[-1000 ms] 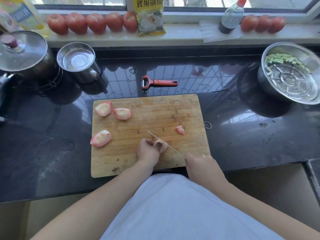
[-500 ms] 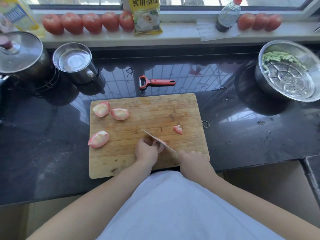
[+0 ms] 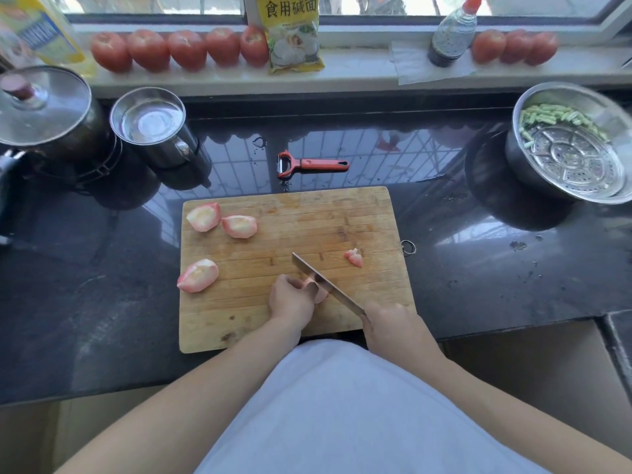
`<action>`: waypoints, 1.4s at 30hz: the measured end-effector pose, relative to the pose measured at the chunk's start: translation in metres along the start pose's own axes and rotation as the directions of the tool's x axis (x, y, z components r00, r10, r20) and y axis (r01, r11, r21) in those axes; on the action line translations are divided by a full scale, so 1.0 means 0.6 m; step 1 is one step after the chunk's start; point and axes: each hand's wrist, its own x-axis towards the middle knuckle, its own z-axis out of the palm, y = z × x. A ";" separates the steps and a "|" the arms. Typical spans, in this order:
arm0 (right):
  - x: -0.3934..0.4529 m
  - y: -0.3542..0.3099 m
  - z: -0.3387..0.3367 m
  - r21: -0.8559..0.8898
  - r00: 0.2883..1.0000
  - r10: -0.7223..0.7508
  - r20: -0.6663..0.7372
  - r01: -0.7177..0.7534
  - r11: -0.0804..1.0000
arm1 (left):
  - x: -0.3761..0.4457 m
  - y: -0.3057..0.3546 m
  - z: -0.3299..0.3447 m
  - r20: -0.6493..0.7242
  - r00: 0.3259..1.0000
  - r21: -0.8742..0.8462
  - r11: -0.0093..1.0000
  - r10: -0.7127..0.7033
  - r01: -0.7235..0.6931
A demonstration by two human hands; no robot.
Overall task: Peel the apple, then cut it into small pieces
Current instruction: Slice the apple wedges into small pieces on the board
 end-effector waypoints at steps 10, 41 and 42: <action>-0.006 -0.011 -0.014 -0.087 0.999 -0.004 0.039 0.007 0.996 | -0.001 0.003 -0.002 0.020 1.000 -0.009 1.000 -0.011 0.011; -0.002 0.010 0.020 0.082 0.994 0.054 -0.090 -0.047 0.996 | 0.023 -0.073 -0.061 0.407 0.145 0.462 -0.066 0.902 -0.884; -0.002 0.010 0.021 0.062 0.995 0.037 -0.091 -0.031 0.998 | 0.023 -0.073 -0.062 0.405 0.147 0.470 -0.068 0.902 -0.880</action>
